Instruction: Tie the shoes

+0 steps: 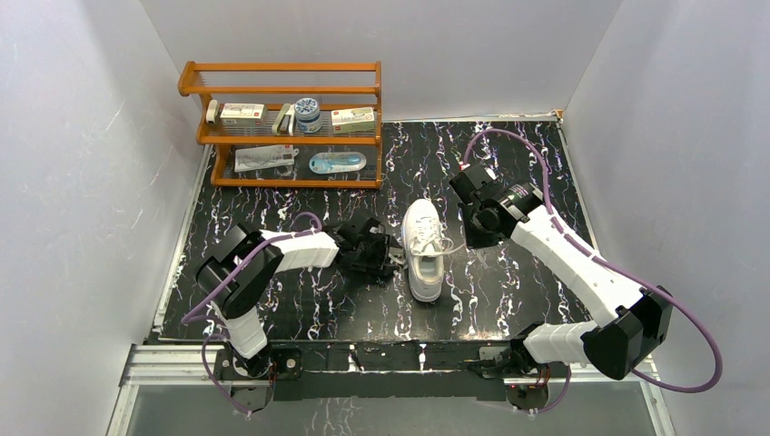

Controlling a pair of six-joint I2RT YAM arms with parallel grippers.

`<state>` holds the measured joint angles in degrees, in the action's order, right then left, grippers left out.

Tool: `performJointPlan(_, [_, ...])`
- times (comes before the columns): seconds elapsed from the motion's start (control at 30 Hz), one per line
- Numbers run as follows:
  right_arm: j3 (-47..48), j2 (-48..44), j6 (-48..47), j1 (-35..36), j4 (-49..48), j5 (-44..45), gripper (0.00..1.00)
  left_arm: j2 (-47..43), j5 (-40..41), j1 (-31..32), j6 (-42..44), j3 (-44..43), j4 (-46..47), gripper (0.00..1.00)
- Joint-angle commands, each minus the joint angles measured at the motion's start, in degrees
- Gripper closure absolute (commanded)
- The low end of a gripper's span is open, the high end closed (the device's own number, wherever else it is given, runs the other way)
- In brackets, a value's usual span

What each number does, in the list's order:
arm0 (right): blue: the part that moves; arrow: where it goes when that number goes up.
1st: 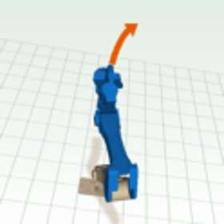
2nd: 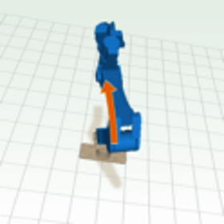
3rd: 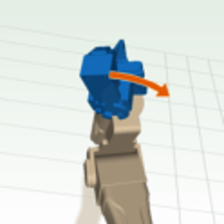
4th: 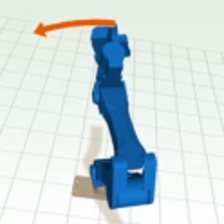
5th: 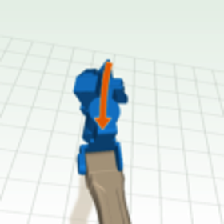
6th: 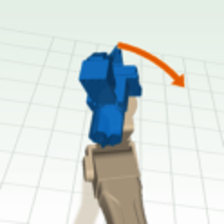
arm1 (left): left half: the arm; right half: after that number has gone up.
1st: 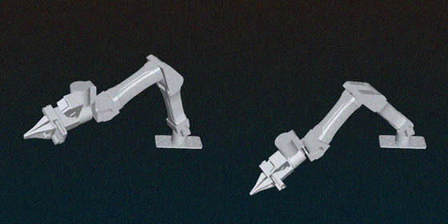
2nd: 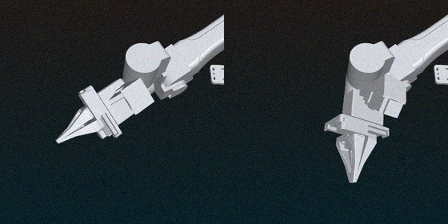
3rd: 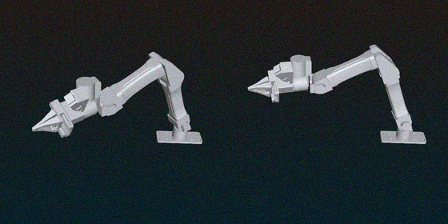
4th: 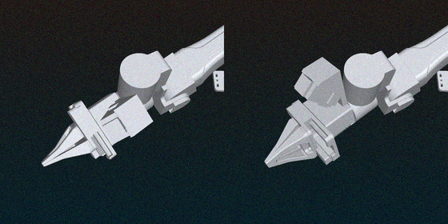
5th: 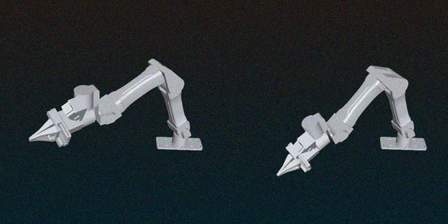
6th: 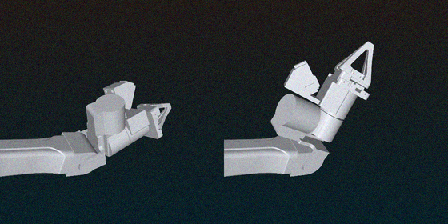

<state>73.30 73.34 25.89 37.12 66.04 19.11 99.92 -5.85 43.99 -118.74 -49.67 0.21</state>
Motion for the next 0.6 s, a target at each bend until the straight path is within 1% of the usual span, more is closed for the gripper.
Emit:
performJointPlan(0.0, [2.0,-1.1,0.4,-0.2,0.1,0.5,1.0,0.4,-0.7,2.4,-8.6,-1.3,-0.5,0.51])
performJointPlan(0.07, [2.2,-0.8,0.4,-0.2,0.1,0.4,1.0,0.9,-0.5,3.3,-9.8,-1.0,-0.5,0.52])
performJointPlan(0.2, [2.8,-0.4,0.6,-0.2,0.0,0.2,1.0,2.7,0.1,3.9,-10.2,-2.5,-0.5,0.56])
performJointPlan(0.3, [3.2,-0.2,0.7,-0.3,-0.1,0.1,1.0,2.6,1.7,4.3,-12.6,-2.1,-0.6,0.61])
performJointPlan(0.37, [3.3,0.0,0.7,-0.2,-0.4,-0.1,1.0,2.3,3.7,4.6,-14.6,-1.4,2.6,0.64])
performJointPlan(0.4, [3.3,0.2,0.7,-0.3,-0.6,-0.3,1.0,2.3,4.7,4.6,-15.5,-1.2,3.6,0.68])
performJointPlan(0.47, [3.2,0.6,0.8,-0.2,-0.7,-0.5,1.0,2.0,6.9,4.5,-16.0,-1.0,4.5,0.95])
performJointPlan(0.5, [3.2,0.8,0.9,-0.2,-0.7,-0.4,1.0,1.3,7.8,4.6,-16.0,-0.9,3.7,1.0])
performJointPlan(0.57, [3.0,0.9,1.6,-0.3,-0.3,0.1,1.0,-1.8,10.0,4.6,-14.6,-0.1,1.5,1.0])
